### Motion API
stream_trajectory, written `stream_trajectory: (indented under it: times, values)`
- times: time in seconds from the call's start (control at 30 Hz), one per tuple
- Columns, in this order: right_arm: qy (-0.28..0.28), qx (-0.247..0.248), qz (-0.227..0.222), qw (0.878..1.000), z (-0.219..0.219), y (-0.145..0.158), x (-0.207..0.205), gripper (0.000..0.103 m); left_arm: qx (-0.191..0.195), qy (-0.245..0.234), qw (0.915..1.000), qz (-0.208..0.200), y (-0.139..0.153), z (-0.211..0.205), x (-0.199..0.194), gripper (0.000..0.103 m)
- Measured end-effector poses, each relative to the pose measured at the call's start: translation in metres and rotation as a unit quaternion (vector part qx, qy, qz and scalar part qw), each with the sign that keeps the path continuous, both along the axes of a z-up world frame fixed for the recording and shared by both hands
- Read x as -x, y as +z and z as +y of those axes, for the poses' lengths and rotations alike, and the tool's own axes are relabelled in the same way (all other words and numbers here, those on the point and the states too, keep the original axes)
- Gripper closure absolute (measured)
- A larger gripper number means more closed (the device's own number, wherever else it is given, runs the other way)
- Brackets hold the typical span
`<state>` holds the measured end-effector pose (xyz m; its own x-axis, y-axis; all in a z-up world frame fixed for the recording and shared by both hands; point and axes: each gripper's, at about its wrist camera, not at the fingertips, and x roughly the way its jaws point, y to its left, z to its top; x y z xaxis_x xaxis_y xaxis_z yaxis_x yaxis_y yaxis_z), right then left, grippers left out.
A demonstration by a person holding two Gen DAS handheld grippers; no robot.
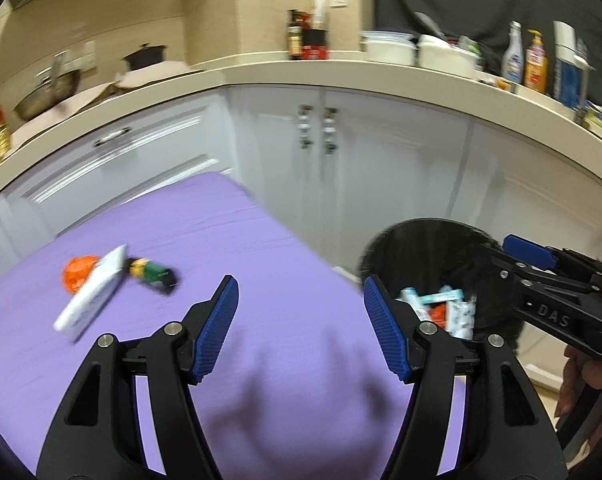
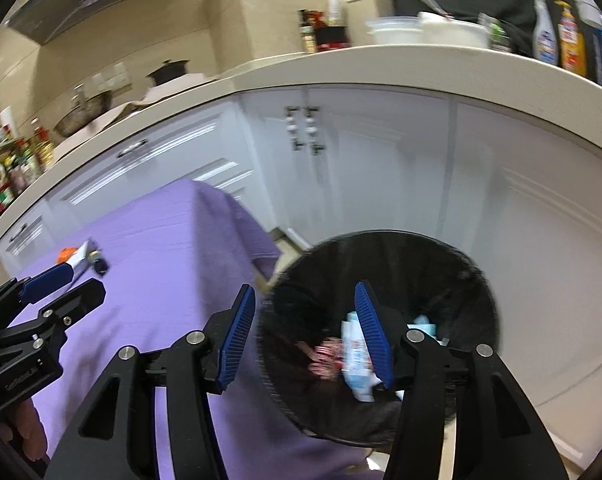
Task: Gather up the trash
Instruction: 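Open both tools over the bin to drop the tubes, then move both open tools back over the table, then grasp the white tube with the left tool while the right tool grasps the green bottle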
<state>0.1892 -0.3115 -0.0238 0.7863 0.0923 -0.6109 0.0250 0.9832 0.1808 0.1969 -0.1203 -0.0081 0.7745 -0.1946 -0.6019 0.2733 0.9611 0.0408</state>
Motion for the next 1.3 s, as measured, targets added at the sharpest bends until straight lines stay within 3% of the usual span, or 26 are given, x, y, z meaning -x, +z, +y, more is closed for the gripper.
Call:
stream_trajectory:
  times: [0.3, 0.57, 0.77, 1.13, 1.23, 1.3]
  values:
    - [0.096, -0.001, 0.002, 0.995, 0.087, 0.003, -0.027, 0.049, -0.013, 0.097, 0.9952, -0.004, -0.001, 0.09, -0.006, 0.035]
    - [0.164, 0.003, 0.013, 0.986, 0.159, 0.0, -0.053, 0.047, -0.016, 0.173, 0.9848, -0.007, -0.003, 0.164, -0.016, 0.026]
    - [0.189, 0.011, 0.022, 0.982, 0.194, -0.002, -0.076, 0.045, -0.03, 0.18, 0.9831, 0.01, -0.014, 0.184, -0.026, 0.023]
    - [0.205, 0.02, 0.05, 0.977, 0.224, -0.017, -0.106, 0.045, -0.016, 0.159, 0.9864, 0.038, -0.028, 0.191, -0.046, 0.023]
    - [0.208, 0.021, 0.059, 0.976, 0.229, -0.019, -0.114, 0.045, -0.015, 0.153, 0.9872, 0.044, -0.031, 0.192, -0.052, 0.031]
    - [0.21, 0.024, 0.063, 0.975, 0.232, -0.021, -0.117, 0.045, -0.014, 0.149, 0.9872, 0.055, -0.036, 0.193, -0.056, 0.042]
